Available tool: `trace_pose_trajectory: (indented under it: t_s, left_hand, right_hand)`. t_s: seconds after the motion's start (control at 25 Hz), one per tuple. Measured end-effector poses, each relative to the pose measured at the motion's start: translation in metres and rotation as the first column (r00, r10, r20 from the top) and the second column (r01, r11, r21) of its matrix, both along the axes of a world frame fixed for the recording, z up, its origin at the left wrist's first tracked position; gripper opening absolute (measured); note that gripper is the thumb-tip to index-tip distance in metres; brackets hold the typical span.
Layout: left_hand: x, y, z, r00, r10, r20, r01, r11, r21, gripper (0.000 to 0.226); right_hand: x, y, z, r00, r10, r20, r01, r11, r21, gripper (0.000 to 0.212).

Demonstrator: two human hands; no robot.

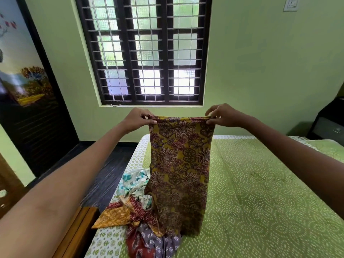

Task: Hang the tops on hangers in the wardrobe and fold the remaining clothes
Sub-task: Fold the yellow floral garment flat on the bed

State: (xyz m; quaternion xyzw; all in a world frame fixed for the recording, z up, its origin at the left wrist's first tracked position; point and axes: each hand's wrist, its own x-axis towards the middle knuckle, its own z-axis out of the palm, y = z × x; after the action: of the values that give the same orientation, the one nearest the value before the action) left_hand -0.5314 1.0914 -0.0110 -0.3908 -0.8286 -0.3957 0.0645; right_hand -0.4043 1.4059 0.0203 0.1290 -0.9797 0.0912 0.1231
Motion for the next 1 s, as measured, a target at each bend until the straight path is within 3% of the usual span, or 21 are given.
trace_pose_trajectory:
  t_s: [0.2,0.24,0.32,0.36,0.4,0.48,0.52,0.64,0.84,1.0]
  left_hand:
    - [0.003,0.015,0.026,0.991,-0.002,-0.135,-0.027,0.977,-0.212,0.018]
    - [0.003,0.019,0.039,0.988,0.005,-0.155,-0.033,0.984,-0.173,0.017]
    - [0.003,0.028,0.058,0.976,0.05,-0.21,-0.053,0.998,-0.013,0.017]
    - [0.007,0.034,0.061,0.966,0.056,-0.252,-0.061,0.998,-0.012,0.017]
    - [0.012,0.043,0.059,0.955,0.038,-0.295,-0.069,0.993,-0.098,0.018]
    - [0.013,0.058,0.044,0.95,0.011,-0.313,-0.09,0.966,-0.241,0.021]
    - [0.013,0.064,0.037,0.952,0.029,-0.304,-0.109,0.962,-0.25,0.022]
    - [0.016,0.075,0.031,0.956,0.077,-0.284,-0.151,0.957,-0.247,0.024]
    - [0.026,0.093,0.036,0.975,-0.041,-0.22,-0.029,0.952,-0.306,0.023]
    - [0.039,0.123,0.046,0.963,-0.152,-0.223,0.083,0.953,-0.292,0.02]
  right_hand:
    - [0.003,0.014,0.022,0.998,-0.063,0.025,0.063,0.998,-0.003,0.021]
    - [0.005,0.018,0.034,0.996,-0.092,-0.02,0.091,0.994,-0.056,0.021]
    - [0.011,0.023,0.046,0.937,-0.197,-0.287,0.141,0.969,-0.205,0.019]
    - [0.012,0.023,0.042,0.876,-0.245,-0.415,0.162,0.961,-0.225,0.017]
    - [0.012,0.02,0.03,0.86,-0.275,-0.429,0.228,0.961,-0.159,0.017]
    - [0.015,0.02,-0.003,0.929,-0.302,-0.216,0.311,0.95,0.009,0.02]
    - [0.017,0.025,-0.011,0.927,-0.338,-0.162,0.336,0.941,-0.038,0.021]
    - [0.032,0.04,-0.001,0.883,-0.433,-0.18,0.418,0.901,-0.119,0.022]
    - [0.062,0.053,0.012,0.904,-0.424,-0.052,0.422,0.905,-0.053,0.023]
    - [0.1,0.071,0.023,0.846,-0.529,-0.063,0.529,0.848,-0.026,0.028]
